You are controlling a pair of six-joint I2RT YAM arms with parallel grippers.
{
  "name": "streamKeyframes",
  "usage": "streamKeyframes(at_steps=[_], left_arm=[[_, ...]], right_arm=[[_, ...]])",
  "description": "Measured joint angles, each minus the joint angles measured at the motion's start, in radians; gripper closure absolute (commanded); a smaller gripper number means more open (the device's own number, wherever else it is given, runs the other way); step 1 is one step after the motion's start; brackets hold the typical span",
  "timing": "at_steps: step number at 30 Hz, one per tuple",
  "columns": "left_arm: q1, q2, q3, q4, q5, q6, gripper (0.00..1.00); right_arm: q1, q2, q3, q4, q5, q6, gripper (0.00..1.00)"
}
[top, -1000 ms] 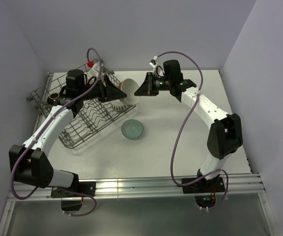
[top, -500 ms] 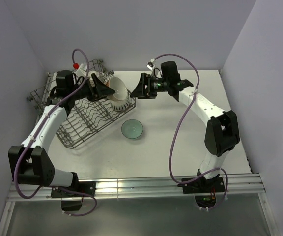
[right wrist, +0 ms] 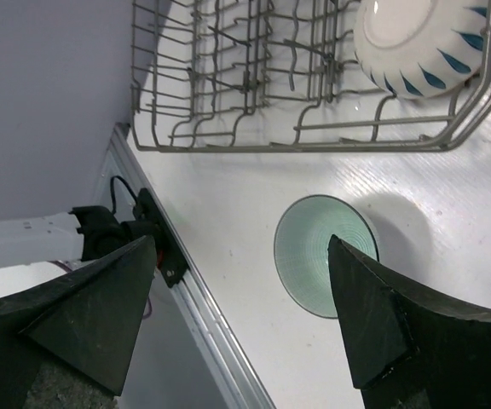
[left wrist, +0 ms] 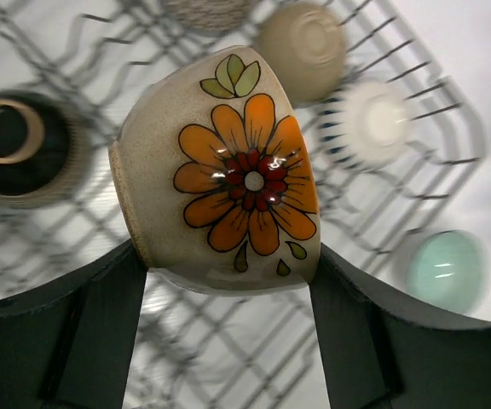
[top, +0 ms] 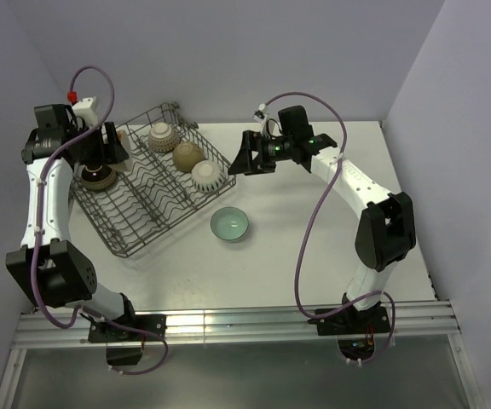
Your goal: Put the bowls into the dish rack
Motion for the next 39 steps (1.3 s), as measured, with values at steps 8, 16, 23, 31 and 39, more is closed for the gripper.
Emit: streamKeyframes(at_steps=[8, 16, 23, 31, 39], left_arm=[[0.008, 0.022, 0.033, -0.093, -0.172, 0.326, 1.00], [0.008, 0.022, -0.035, -0.083, -0.300, 0.485, 1.00], [0.008, 0.023, -0.108, -0.055, -0.378, 0.573, 1.00], [0.003, 0.023, -0.209, -0.021, -0.437, 0.645, 1.00], [-0.043, 0.023, -0.232, 0.060, -0.521, 0.690, 1.00]], right_arm=[[0.000, 0.000, 0.000, -0.070, 0.006, -0.080, 0.10], [0.000, 0.000, 0.000, -0.117, 0.012, -0.145, 0.09], [0.000, 0.000, 0.000, -0.151, 0.012, -0.177, 0.07], [0.000, 0.000, -0.001, -0.171, 0.014, -0.198, 0.00], [0.000, 0.000, -0.001, -0.172, 0.035, -0.202, 0.00]])
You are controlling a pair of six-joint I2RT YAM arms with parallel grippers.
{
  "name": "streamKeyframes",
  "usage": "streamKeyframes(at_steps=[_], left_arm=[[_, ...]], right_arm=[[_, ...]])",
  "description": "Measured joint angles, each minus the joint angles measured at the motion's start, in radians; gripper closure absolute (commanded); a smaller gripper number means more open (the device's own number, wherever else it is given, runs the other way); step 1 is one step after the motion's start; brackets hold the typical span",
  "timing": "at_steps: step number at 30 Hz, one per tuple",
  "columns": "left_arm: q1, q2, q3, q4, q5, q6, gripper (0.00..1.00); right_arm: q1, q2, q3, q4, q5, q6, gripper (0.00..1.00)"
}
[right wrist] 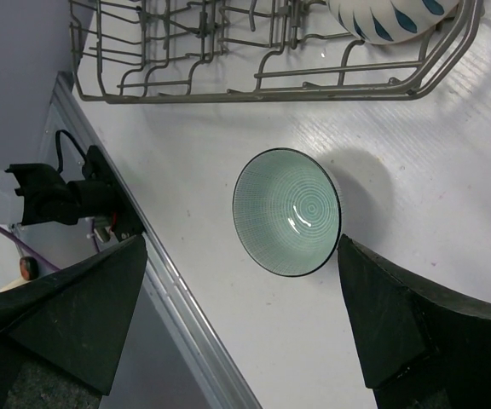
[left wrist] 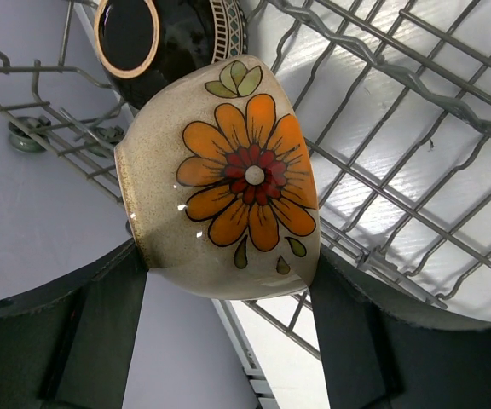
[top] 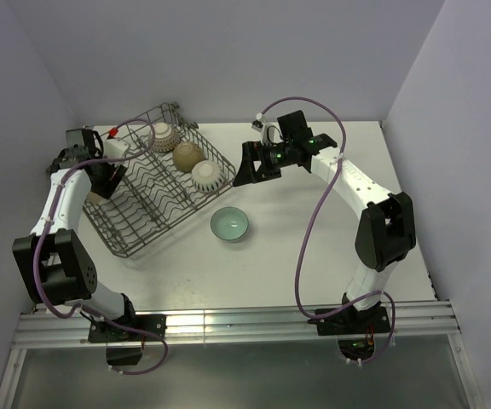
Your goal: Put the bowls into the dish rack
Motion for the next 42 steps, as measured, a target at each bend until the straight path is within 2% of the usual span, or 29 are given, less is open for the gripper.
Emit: streamKeyframes(at_steps=[10, 23, 29, 31, 35, 38, 40, 41, 42], left_arm=[[-0.046, 0.057, -0.004, 0.039, -0.088, -0.001, 1.00], [-0.114, 0.091, -0.087, 0.129, -0.230, -0.006, 0.99], [-0.147, 0.116, -0.117, 0.166, -0.290, -0.032, 0.92], [-0.159, 0.121, -0.140, 0.183, -0.312, -0.038, 0.87], [-0.192, 0.132, -0.160, 0.220, -0.359, -0.048, 0.71], [-0.201, 0.147, -0.161, 0.237, -0.381, -0.057, 0.50], [-0.201, 0.153, -0.161, 0.248, -0.385, -0.063, 0.31], [-0.201, 0.155, -0.161, 0.251, -0.387, -0.065, 0.18], [-0.202, 0.156, -0.161, 0.251, -0.388, -0.065, 0.14]], right_arm=[[0.000, 0.000, 0.000, -0.008, 0.019, -0.009, 0.00], [0.000, 0.000, 0.000, -0.008, 0.027, -0.016, 0.00], [0.000, 0.000, -0.004, -0.009, 0.031, -0.024, 0.00], [0.000, 0.000, -0.006, -0.015, 0.034, -0.025, 0.00], [0.000, 0.000, -0.006, -0.016, 0.039, -0.027, 0.00], [0.000, 0.000, -0.006, -0.022, 0.041, -0.028, 0.00], [0.000, 0.000, -0.006, -0.023, 0.043, -0.029, 0.00], [0.000, 0.000, -0.006, -0.023, 0.045, -0.029, 0.00], [0.000, 0.000, -0.006, -0.023, 0.045, -0.029, 0.00]])
